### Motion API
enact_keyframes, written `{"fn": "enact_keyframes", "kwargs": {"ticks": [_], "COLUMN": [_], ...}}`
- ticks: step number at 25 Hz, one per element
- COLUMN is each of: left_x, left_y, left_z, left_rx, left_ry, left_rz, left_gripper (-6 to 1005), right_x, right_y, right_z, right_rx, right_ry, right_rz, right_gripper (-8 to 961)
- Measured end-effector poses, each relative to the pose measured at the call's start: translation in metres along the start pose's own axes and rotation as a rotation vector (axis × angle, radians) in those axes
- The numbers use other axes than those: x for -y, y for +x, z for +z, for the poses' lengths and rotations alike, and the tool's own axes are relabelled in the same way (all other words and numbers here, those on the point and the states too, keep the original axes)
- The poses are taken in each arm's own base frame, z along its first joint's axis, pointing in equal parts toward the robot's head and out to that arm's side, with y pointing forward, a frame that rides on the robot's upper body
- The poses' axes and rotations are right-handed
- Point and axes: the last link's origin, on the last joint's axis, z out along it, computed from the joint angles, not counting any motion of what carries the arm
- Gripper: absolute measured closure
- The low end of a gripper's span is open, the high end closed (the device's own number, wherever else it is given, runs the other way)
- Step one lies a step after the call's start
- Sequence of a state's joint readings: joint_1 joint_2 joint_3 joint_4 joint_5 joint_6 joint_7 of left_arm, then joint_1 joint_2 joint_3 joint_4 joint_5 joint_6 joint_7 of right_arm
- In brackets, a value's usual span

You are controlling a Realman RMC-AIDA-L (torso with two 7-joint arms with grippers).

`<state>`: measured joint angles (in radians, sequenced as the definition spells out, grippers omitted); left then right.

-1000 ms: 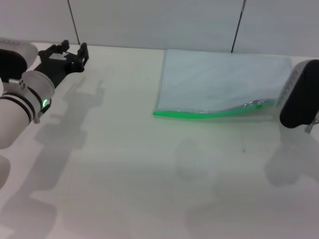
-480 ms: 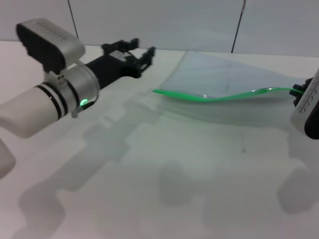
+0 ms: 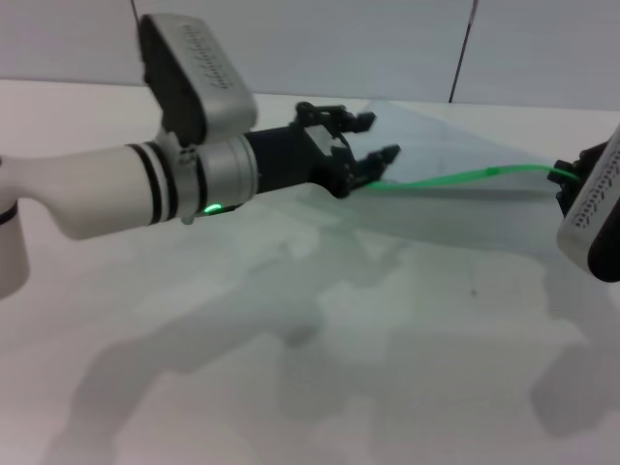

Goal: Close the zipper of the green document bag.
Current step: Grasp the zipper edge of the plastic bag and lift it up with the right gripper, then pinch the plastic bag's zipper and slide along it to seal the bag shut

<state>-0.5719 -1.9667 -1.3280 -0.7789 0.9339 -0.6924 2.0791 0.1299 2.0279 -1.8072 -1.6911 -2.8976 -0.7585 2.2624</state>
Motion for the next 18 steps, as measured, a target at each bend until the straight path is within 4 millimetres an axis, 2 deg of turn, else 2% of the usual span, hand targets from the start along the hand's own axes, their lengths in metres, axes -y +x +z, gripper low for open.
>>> {"fn": "enact_keyframes", "kwargs": {"ticks": [10, 18], "left_x": [-0.015, -0.021], "left_y": [0.023, 0.034], "left_z": [0.012, 0.025], "left_rx": [0.020, 0.044], "left_ry": [-0.110, -0.161], "left_rz": [0.130, 0.213], "left_gripper": [510, 511], "right_x": [-0.002, 0.000], "right_y": [-0.004, -0.010], "right_z": [-0.004, -0.007], "right_rx": [0.002, 0.010], "right_ry": [-0.014, -0.016], "right_rz": [-0.003, -0.008], "right_gripper": [897, 892]}}
